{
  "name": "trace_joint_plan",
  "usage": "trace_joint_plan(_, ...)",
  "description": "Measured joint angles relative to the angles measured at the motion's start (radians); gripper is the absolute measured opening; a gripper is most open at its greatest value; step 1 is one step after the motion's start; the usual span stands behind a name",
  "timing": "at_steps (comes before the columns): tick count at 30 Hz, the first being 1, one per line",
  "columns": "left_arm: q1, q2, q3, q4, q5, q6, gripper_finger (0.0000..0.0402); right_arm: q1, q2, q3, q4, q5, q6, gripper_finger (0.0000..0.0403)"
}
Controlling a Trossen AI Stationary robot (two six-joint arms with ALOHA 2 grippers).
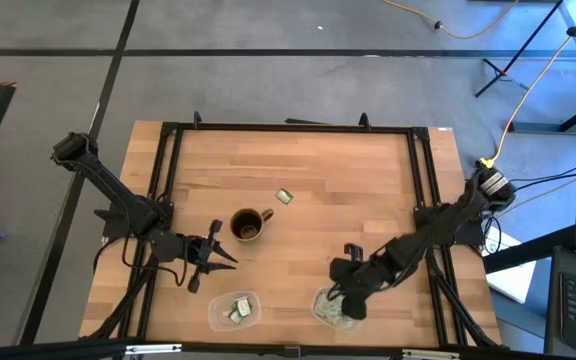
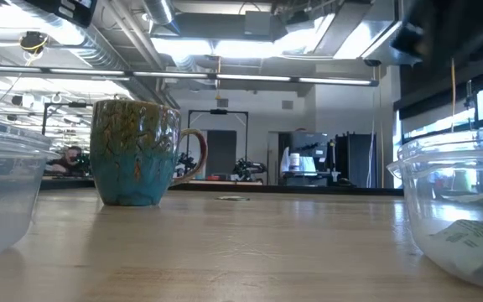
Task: Pick and place items into bin
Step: Put the green stevia packet into the left transparent bin
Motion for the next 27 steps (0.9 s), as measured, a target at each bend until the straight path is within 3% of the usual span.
trace_joint_plan(9,0.000,0.000,0.000,0.008,0.000,0.019,0.0061,-0.206,-0.181,0.000,-0.029,0.034,-0.293,0.0106)
trace_joint_plan(14,0.000,0.000,0.000,0.008,0.000,0.018,0.0061,-0.336,-0.229,0.000,0.042,0.028,-0.465,0.0106)
trace_joint_plan(20,0.000,0.000,0.000,0.009,0.000,0.016,0.0061,-0.474,-0.199,0.001,0.139,0.028,-0.600,0.0106)
trace_joint_plan(27,0.000,0.000,0.000,0.008,0.000,0.016,0.0061,-0.618,-0.062,0.001,0.185,0.026,-0.690,0.0106)
